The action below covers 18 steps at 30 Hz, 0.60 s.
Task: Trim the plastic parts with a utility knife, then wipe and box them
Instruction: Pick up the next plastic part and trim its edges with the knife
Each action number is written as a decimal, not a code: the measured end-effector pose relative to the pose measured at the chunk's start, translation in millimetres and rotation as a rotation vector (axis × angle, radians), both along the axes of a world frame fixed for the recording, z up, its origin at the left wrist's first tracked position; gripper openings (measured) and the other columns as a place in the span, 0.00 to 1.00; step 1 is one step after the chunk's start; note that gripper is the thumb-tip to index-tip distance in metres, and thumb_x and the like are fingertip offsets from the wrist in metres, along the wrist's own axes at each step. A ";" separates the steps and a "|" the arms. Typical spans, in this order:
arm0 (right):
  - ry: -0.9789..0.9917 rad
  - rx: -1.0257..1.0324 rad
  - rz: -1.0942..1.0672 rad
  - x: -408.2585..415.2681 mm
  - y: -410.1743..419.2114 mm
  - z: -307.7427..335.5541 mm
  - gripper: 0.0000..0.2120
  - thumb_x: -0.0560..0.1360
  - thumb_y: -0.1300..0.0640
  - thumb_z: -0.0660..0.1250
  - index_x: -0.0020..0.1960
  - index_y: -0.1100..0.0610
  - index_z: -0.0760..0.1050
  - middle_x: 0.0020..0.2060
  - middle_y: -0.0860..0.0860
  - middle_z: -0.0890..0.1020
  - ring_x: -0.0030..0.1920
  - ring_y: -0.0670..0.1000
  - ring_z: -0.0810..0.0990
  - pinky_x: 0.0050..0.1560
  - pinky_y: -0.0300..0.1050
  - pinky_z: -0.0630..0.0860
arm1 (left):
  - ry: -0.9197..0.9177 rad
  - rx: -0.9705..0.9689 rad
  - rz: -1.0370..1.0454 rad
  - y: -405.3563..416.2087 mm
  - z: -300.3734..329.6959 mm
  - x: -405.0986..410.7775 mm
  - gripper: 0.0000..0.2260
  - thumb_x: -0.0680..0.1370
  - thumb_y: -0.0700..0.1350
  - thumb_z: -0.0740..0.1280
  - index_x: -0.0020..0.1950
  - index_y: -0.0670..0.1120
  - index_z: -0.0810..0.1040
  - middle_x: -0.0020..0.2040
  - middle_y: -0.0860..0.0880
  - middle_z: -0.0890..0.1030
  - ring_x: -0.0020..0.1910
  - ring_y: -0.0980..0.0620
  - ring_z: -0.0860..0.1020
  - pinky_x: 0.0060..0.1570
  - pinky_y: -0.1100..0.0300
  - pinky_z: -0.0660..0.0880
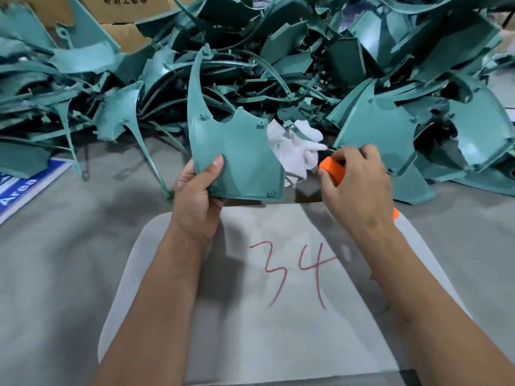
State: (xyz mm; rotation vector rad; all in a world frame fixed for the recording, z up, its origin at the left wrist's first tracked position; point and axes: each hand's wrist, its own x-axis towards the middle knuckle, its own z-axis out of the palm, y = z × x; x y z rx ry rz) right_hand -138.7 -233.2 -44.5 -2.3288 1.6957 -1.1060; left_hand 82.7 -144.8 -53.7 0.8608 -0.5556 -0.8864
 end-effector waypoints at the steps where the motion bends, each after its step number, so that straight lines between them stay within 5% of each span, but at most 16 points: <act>1: 0.005 -0.013 -0.010 -0.8 1.1 0.4 0.16 0.79 0.47 0.72 0.61 0.55 0.77 0.54 0.56 0.74 0.43 0.58 0.73 0.49 0.52 0.72 | -0.015 0.011 0.011 0.4 0.4 0.1 0.10 0.81 0.37 0.67 0.57 0.47 0.85 0.58 0.43 0.86 0.56 0.43 0.84 0.54 0.41 0.82; 5: -0.121 -0.089 -0.041 -1.6 0.5 -1.0 0.14 0.81 0.48 0.68 0.63 0.55 0.78 0.53 0.56 0.75 0.43 0.58 0.74 0.47 0.50 0.72 | -0.032 0.049 0.046 2.9 2.3 -0.2 0.09 0.79 0.39 0.70 0.58 0.46 0.85 0.57 0.43 0.86 0.54 0.44 0.84 0.49 0.48 0.83; 8: -0.244 -0.231 0.028 -1.5 2.6 4.4 0.14 0.84 0.50 0.64 0.64 0.57 0.78 0.53 0.55 0.77 0.44 0.50 0.71 0.47 0.40 0.66 | -0.037 0.045 0.048 4.6 2.0 0.0 0.10 0.79 0.40 0.69 0.60 0.45 0.84 0.59 0.43 0.85 0.55 0.43 0.84 0.54 0.41 0.82; 12: 0.008 -0.040 0.123 -2.1 -4.9 -3.2 0.14 0.85 0.48 0.59 0.57 0.56 0.79 0.46 0.57 0.83 0.44 0.61 0.79 0.42 0.51 0.72 | 0.003 0.045 0.067 5.3 2.6 0.6 0.08 0.79 0.40 0.69 0.55 0.47 0.86 0.59 0.42 0.85 0.57 0.41 0.84 0.61 0.31 0.77; 18: -0.148 -0.299 0.292 -8.2 2.0 9.2 0.17 0.81 0.45 0.70 0.66 0.51 0.80 0.51 0.51 0.83 0.47 0.53 0.79 0.45 0.48 0.75 | 0.022 0.026 0.057 6.8 4.1 -0.4 0.13 0.80 0.41 0.68 0.64 0.43 0.81 0.62 0.41 0.84 0.59 0.41 0.83 0.52 0.41 0.82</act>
